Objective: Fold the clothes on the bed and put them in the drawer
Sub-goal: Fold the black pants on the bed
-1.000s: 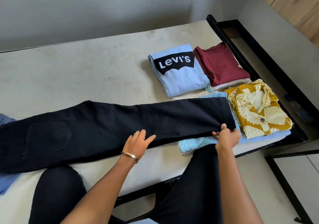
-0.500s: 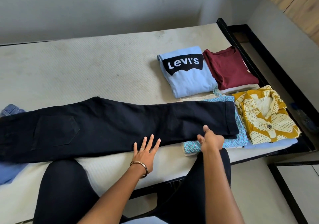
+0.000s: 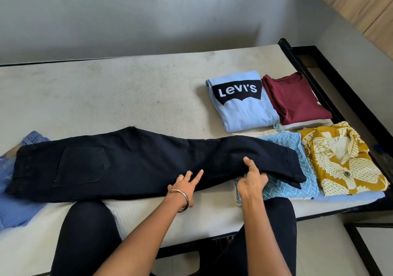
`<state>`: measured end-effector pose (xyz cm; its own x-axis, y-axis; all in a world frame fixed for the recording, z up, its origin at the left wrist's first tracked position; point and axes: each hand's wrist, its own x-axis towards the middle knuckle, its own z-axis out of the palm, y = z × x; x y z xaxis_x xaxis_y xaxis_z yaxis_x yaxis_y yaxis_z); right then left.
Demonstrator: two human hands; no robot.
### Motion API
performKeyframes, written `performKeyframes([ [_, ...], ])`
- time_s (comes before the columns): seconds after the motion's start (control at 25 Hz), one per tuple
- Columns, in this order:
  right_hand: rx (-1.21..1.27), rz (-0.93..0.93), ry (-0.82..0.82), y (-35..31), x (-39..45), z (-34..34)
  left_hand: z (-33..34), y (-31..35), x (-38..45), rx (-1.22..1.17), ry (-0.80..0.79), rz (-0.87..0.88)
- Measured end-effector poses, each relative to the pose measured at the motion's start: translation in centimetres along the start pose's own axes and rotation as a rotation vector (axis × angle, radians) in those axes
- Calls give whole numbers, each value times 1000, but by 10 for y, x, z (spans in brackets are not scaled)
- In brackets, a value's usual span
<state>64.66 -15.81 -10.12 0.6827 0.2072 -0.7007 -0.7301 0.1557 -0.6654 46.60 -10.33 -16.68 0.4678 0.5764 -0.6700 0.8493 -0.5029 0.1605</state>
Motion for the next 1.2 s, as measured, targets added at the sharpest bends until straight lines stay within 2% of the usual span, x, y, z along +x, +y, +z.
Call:
performKeyframes([
  [0.12,102,-80,-6,7,-7,20,-20,-11,-1,-36,-136,119],
  [0.16,116,-107,-19,7,-14,28,-27,-20,-4,-157,-161,160],
  [0.24,97,-187,-70,8,-38,47,-45,-45,-16,-563,-145,193],
  [0.32,-27,-322,-149,16,-73,71,-66,-82,-36,-975,-20,122],
  [0.44,-422,-670,-310,63,-143,109,-93,-156,-70,-1524,301,4],
  [0.52,-773,-872,-558,119,-195,133,-104,-217,-94,-1883,499,-65],
  [0.56,-976,-981,-763,150,-214,141,-102,-246,-103,-2037,590,-110],
  [0.6,-1200,-1093,-1037,182,-229,146,-93,-273,-115,-2177,683,-173],
  [0.64,-1460,-1108,-1324,212,-239,148,-79,-300,-125,-2292,763,-247],
  [0.68,-1728,-1056,-1545,238,-245,147,-61,-323,-134,-2382,817,-320],
  [0.72,-1922,-1015,-1676,257,-241,140,-44,-339,-139,-2442,841,-387],
  [0.76,-2015,-966,-1723,269,-233,132,-29,-348,-142,-2481,860,-446],
  [0.8,-2033,-925,-1677,273,-223,122,-16,-355,-140,-2514,878,-487],
  [0.88,-1973,-906,-1436,268,-191,103,-7,-357,-126,-2522,943,-562],
  [1.0,-1746,-890,-794,236,-143,96,-15,-356,-104,-2198,1072,-851],
  [1.08,-1589,-656,-460,215,-118,104,-12,-367,-92,-2074,1028,-1010],
  [1.12,-1589,-511,-407,211,-105,106,-11,-371,-89,-2092,990,-1021],
  [1.2,-1675,-264,-421,217,-88,107,-6,-372,-90,-2143,933,-947],
])
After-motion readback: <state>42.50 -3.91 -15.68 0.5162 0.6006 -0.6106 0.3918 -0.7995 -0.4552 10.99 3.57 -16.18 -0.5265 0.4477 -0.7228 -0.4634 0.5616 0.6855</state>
